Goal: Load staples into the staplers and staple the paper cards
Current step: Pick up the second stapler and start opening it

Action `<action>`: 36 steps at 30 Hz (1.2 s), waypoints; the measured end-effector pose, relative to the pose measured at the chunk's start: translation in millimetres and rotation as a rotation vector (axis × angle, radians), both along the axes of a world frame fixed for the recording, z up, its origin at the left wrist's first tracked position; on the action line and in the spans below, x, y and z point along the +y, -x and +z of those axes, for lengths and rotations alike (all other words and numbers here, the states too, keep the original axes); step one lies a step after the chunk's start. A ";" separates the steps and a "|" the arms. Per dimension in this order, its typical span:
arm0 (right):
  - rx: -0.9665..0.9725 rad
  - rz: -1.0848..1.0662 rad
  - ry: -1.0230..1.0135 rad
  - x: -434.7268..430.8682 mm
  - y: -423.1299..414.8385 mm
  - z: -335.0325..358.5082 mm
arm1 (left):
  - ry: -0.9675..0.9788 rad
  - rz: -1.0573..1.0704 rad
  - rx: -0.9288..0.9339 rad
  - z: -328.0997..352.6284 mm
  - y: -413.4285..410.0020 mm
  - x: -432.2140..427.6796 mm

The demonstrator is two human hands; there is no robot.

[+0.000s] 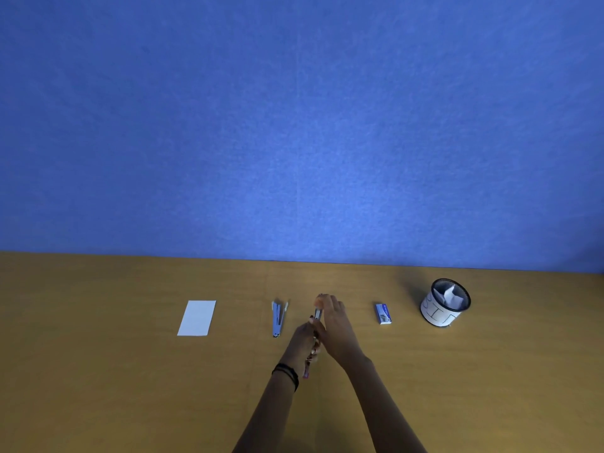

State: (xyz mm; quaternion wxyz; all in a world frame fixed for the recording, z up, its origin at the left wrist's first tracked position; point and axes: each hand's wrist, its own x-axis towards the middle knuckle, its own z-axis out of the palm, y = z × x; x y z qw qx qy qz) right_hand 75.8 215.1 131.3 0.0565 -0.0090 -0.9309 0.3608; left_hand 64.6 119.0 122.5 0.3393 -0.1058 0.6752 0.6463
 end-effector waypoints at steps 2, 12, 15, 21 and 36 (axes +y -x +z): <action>-0.010 0.008 0.011 -1.1 0.0 1.2 | -0.003 0.002 -0.010 0.5 -0.5 -0.3; 0.088 -0.022 0.080 -5.6 -4.6 10.7 | -0.057 0.083 -0.049 -0.5 6.7 -0.8; 0.140 -0.062 0.181 -5.9 -7.5 11.9 | -0.012 0.067 -0.010 1.3 11.7 -1.2; 0.225 -0.112 0.263 -3.5 -12.3 11.7 | -0.025 0.103 -0.042 4.9 15.0 1.4; 0.221 -0.158 0.329 0.1 -17.5 2.5 | -0.331 0.014 -0.071 4.6 7.6 -10.1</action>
